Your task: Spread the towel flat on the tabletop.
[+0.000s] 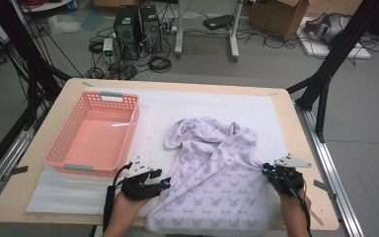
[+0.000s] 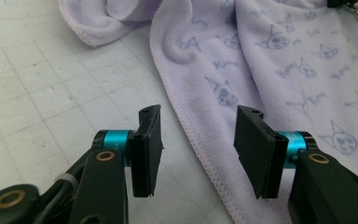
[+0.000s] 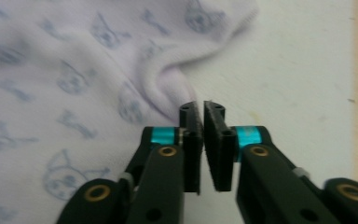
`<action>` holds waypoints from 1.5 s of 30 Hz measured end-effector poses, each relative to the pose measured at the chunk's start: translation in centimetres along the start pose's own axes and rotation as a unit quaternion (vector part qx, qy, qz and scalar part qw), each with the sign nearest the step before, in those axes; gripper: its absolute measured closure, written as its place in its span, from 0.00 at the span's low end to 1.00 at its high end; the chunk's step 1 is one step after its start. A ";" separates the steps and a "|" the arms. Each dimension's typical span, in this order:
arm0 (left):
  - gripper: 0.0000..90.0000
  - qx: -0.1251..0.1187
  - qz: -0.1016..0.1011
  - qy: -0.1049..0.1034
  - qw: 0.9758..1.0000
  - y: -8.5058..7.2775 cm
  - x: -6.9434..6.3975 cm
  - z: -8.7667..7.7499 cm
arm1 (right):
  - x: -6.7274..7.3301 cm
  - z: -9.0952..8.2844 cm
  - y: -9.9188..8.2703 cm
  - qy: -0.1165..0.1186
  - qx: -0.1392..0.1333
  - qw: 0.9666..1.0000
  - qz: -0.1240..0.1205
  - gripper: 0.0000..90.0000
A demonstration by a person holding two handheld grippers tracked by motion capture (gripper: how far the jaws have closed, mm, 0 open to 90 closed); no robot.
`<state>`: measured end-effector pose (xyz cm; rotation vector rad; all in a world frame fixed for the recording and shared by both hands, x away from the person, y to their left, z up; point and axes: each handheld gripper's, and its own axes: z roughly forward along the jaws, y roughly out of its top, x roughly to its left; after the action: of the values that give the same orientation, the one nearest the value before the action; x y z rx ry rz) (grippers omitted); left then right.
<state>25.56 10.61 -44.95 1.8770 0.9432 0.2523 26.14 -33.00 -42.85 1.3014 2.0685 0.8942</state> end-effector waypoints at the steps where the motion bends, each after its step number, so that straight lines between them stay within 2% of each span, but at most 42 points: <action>1: 0.58 0.004 0.000 -0.002 1.000 0.4 0.1 0.2 | -0.2 -0.1 0.0 0.017 -0.010 1.000 0.014 0.84; 2: 0.58 0.006 -0.002 -0.003 1.000 0.6 0.1 0.4 | -0.3 -0.1 -0.1 0.020 -0.016 0.999 0.029 0.78; 5: 0.58 0.022 0.006 0.004 1.000 1.7 0.3 1.9 | -0.8 0.1 -0.5 0.023 -0.008 0.998 0.050 0.71; 7: 0.58 0.038 0.016 0.006 0.999 2.3 0.2 3.1 | -1.1 0.2 -0.8 0.027 -0.002 0.998 0.054 0.68; 10: 0.59 0.063 0.027 0.023 0.997 2.9 0.3 4.8 | -1.2 0.2 -1.0 0.043 0.002 0.997 0.056 0.62; 11: 0.62 0.061 0.036 0.036 0.997 2.9 0.1 5.0 | -1.2 0.3 -1.1 0.050 0.004 0.997 0.055 0.62; 12: 0.73 0.062 0.048 0.049 0.996 2.9 0.0 5.0 | -1.1 0.4 -1.2 0.052 0.007 0.997 0.051 0.62; 13: 0.85 0.060 0.051 0.050 0.996 2.9 0.0 5.1 | -1.0 0.6 -1.3 0.055 0.013 0.997 0.048 0.62; 14: 0.95 0.061 0.047 0.048 0.996 2.9 0.0 5.1 | -0.9 0.7 -1.3 0.057 0.017 0.997 0.043 0.65; 15: 0.95 0.064 0.049 0.059 0.995 3.0 -0.1 5.0 | -0.7 1.0 -1.4 0.060 0.025 0.997 0.034 0.68; 16: 0.96 0.064 0.050 0.072 0.994 3.0 -0.2 4.9 | -0.5 1.1 -1.4 0.059 0.024 0.998 0.029 0.80; 17: 0.96 0.054 0.044 0.092 0.993 2.9 -0.1 4.5 | -0.5 1.2 -1.2 0.071 0.026 0.997 0.025 0.92; 18: 0.96 0.041 0.034 0.105 0.993 2.8 0.3 4.0 | -0.4 1.2 -1.0 0.073 0.029 0.997 0.019 0.96; 21: 0.96 0.023 -0.002 0.130 0.991 2.3 1.9 2.4 | -0.5 1.6 -0.6 0.059 0.030 0.998 0.014 0.97; 23: 0.96 0.020 -0.012 0.144 0.989 1.9 2.8 1.5 | -0.9 2.1 -0.5 0.050 0.024 0.998 0.020 0.97; 24: 0.96 0.012 -0.020 0.145 0.989 1.7 3.1 1.2 | -1.1 2.3 -0.4 0.042 0.020 0.999 0.022 0.97; 26: 0.96 0.006 -0.020 0.150 0.988 1.7 3.3 1.2 | -1.5 2.7 -0.1 0.024 0.014 0.999 0.017 0.97; 28: 0.96 0.005 -0.014 0.153 0.988 1.9 3.3 1.7 | -1.7 3.1 0.4 -0.006 -0.003 1.000 0.027 0.97; 29: 0.96 0.002 -0.012 0.153 0.988 2.1 3.2 1.9 | -1.7 3.1 0.5 -0.012 -0.006 0.999 0.029 0.97; 31: 0.93 -0.008 -0.018 0.129 0.991 2.2 3.2 2.2 | -1.9 3.4 0.7 -0.023 0.003 0.999 0.027 0.97; 32: 0.87 -0.007 -0.014 0.123 0.992 2.2 3.2 2.2 | -2.1 3.4 0.7 -0.028 0.006 0.999 0.026 0.97; 35: 0.67 0.001 -0.019 0.095 0.995 2.1 3.1 1.7 | -2.6 2.9 0.3 -0.013 0.006 0.999 0.039 0.85; 37: 0.63 -0.003 -0.021 0.082 0.996 2.0 2.8 1.1 | -2.9 2.3 -0.2 0.001 -0.001 0.999 0.049 0.76; 41: 0.55 0.002 -0.031 0.058 0.998 1.4 2.3 0.4 | -3.0 0.6 -1.2 0.029 -0.020 0.997 0.067 0.65; 42: 0.53 0.005 -0.036 0.050 0.998 1.1 2.1 0.2 | -2.9 0.2 -1.5 0.035 -0.022 0.996 0.073 0.59; 45: 0.53 0.023 -0.035 0.034 0.999 0.2 1.5 -0.3 | -2.7 -0.6 -2.3 0.053 -0.018 0.996 0.068 0.54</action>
<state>26.54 11.83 -45.03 1.8842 1.0661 0.2549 25.49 -36.38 -43.93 1.4183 2.0517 1.0759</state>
